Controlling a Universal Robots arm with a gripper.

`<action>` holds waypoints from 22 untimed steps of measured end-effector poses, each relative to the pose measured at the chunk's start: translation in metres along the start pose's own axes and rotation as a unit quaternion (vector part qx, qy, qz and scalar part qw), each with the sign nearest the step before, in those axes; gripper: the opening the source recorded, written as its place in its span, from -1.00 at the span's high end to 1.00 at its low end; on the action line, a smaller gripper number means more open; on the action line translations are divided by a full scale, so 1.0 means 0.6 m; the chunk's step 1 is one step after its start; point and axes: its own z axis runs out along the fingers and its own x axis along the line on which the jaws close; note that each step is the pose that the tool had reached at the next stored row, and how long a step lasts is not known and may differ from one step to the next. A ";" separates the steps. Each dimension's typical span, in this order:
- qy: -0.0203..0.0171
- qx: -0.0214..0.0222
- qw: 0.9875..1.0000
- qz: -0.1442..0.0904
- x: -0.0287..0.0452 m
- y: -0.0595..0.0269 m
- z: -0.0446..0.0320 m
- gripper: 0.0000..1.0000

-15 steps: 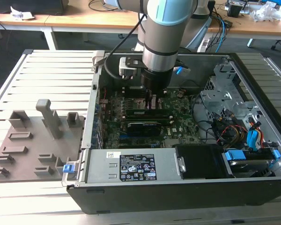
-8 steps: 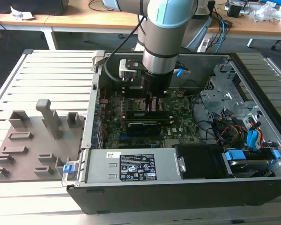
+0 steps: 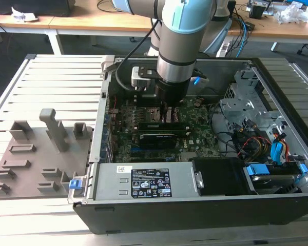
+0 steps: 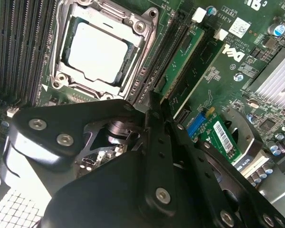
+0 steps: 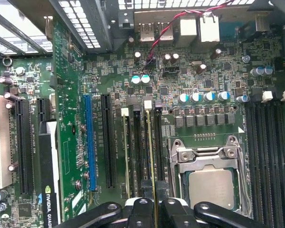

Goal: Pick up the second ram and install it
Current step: 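Insert the second ram into the second slot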

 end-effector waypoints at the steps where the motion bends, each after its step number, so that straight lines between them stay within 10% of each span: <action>1: 0.000 0.000 1.000 0.000 0.000 0.000 0.001 0.73; 22: 0.000 0.000 1.000 0.006 0.000 -0.002 0.008 0.73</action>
